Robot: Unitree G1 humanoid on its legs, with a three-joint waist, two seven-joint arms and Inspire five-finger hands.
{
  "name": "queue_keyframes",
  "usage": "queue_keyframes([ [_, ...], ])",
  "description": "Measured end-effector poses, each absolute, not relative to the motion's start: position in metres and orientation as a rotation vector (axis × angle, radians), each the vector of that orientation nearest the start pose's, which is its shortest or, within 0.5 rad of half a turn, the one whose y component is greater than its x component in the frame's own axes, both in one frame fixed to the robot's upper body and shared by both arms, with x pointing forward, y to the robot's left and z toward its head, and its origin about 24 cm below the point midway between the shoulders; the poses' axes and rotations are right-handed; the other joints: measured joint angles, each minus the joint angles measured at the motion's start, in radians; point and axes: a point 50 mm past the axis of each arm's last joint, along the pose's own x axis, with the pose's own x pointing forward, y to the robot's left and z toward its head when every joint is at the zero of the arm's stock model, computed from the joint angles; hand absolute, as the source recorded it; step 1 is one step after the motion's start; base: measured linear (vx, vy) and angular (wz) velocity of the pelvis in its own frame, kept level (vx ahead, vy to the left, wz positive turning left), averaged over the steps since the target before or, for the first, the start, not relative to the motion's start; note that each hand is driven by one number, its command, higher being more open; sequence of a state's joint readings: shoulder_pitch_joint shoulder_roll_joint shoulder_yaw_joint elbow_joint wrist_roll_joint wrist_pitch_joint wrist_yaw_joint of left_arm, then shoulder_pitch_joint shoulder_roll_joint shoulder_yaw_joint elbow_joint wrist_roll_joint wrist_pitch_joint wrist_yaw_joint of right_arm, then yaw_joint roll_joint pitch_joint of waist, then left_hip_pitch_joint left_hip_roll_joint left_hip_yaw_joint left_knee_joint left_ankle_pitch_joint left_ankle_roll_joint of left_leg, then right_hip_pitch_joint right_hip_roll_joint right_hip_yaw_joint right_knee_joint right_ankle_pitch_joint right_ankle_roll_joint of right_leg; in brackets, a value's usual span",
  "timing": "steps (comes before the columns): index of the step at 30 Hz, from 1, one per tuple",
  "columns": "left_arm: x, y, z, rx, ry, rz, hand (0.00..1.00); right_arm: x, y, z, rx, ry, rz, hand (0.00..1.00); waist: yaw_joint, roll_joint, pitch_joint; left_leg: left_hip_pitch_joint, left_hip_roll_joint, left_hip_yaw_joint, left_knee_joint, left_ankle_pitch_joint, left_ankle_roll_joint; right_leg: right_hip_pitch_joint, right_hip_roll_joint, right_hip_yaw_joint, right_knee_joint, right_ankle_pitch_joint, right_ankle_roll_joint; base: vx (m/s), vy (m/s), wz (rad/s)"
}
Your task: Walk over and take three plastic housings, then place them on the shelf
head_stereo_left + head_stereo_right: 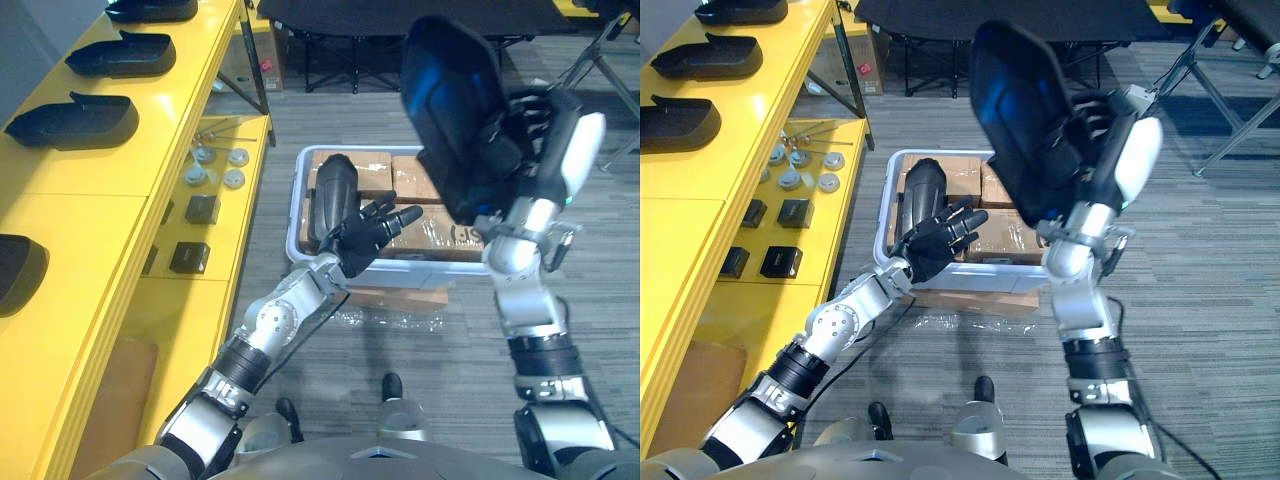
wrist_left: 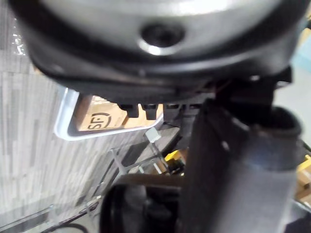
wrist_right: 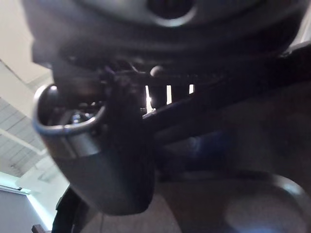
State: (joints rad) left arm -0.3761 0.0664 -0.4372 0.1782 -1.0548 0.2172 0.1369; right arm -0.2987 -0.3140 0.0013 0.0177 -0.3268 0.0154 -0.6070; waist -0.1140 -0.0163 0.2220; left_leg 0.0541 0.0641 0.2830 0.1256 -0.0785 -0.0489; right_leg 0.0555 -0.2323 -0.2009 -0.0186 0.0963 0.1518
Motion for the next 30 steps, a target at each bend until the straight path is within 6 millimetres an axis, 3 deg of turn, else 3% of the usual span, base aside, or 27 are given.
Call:
queue_keyframes([
  [2,0.291,0.022,0.074,-0.767,0.327,-0.454,1.0,0.291,-0.2,0.128,-0.503,-0.409,-0.561,0.0,0.001,-0.002,-0.001,0.006,-0.002,0.003,-0.009,0.004,0.0,0.001,-0.001,0.002,0.0,0.0,0.0,-0.03,-0.007,-0.04],
  [4,0.295,0.019,0.085,-0.812,0.257,-0.396,1.0,0.283,-0.182,0.101,-0.41,-0.305,-0.502,0.0,0.002,-0.002,-0.001,0.007,-0.003,0.004,-0.009,0.006,0.001,0.001,-0.001,0.002,0.0,0.0,0.0,-0.05,-0.014,-0.02],
  [12,0.296,0.02,0.085,-0.796,0.255,-0.322,1.0,0.277,-0.171,0.087,-0.317,-0.244,-0.516,0.0,0.001,-0.009,-0.008,0.01,-0.003,0.004,-0.015,0.013,0.001,0.002,-0.002,0.002,-0.001,0.0,0.0,-0.02,-0.006,0.0],
  [16,0.296,0.018,0.075,-0.774,0.296,-0.318,1.0,0.273,-0.167,0.077,-0.323,-0.208,-0.507,0.0,0.0,-0.023,-0.031,0.017,-0.005,0.004,-0.028,0.018,0.0,0.006,-0.002,0.002,-0.007,0.0,0.0,0.0,0.0,0.0],
  [22,0.292,0.016,0.061,-0.543,0.323,-0.419,1.0,0.269,-0.168,0.062,-0.345,-0.148,-0.5,0.0,0.0,-0.048,-0.05,0.031,-0.01,0.007,-0.037,0.018,0.0,0.02,-0.005,0.002,-0.021,0.0,0.0,0.0,0.0,0.0],
  [30,0.288,0.014,0.048,-0.368,0.374,-0.466,1.0,0.268,-0.17,0.056,-0.353,-0.116,-0.481,0.0,-0.001,-0.051,-0.051,0.032,-0.018,0.012,-0.041,0.019,0.001,0.024,-0.01,0.004,-0.038,0.014,0.0,-0.01,0.0,-0.01],
])
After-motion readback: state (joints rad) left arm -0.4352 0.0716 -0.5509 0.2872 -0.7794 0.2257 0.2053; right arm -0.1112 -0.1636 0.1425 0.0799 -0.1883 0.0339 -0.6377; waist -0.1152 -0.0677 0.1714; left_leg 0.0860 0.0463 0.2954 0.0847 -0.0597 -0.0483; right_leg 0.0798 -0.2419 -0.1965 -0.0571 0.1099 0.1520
